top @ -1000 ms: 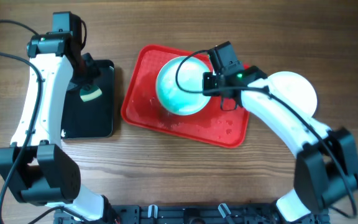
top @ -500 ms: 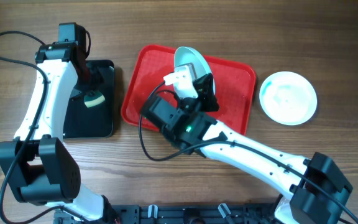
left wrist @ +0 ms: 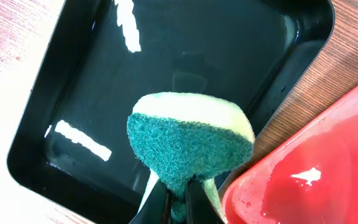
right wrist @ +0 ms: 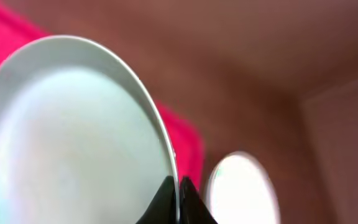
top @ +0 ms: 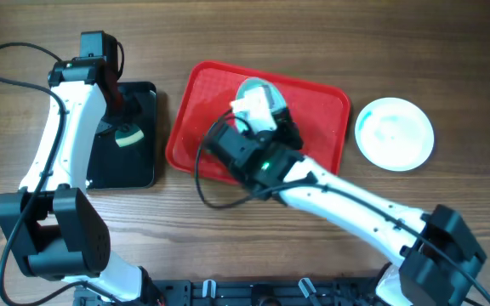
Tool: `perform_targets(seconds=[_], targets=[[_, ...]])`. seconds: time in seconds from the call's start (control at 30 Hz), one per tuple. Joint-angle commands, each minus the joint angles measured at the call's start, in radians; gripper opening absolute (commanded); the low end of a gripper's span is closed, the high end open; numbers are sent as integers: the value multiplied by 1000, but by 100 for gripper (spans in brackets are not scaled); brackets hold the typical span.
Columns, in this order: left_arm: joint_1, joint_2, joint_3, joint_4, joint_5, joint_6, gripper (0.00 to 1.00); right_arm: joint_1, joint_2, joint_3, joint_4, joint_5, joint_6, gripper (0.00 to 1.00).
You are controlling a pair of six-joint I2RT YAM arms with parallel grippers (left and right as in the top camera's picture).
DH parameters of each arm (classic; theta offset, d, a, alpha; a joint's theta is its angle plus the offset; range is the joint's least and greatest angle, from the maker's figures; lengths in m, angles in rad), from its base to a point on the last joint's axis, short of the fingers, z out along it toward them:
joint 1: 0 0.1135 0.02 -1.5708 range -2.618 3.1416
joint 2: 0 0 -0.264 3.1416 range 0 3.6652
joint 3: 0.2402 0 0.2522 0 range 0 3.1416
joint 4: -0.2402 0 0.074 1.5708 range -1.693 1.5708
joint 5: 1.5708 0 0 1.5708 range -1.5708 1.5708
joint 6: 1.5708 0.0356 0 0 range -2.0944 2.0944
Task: Clean dirty plates on tray and stack at the side
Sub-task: 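Lift the last plate and stack it on the right-side pile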
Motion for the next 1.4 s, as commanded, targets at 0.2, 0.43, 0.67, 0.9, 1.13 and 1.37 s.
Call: perform_targets(seconds=[0.2, 0.43, 0.67, 0.9, 1.13, 1.37], targets=[[6, 8, -10, 3, 9, 8, 4, -532, -254, 19, -145, -937, 156, 4], [6, 8, -10, 3, 8, 8, 4, -964, -283, -14, -268, -978, 122, 4], [6, 8, -10, 14, 9, 8, 4, -1226, -277, -186, -123, -918, 105, 4], [6, 8, -10, 19, 8, 8, 4, -1239, -190, -319, 33, -855, 116, 4], [6, 8, -10, 18, 8, 8, 4, -1248, -123, -315, 34, -771, 133, 21], [6, 8, -10, 18, 8, 8, 4, -1262, -124, -282, 86, -1180, -71, 92]])
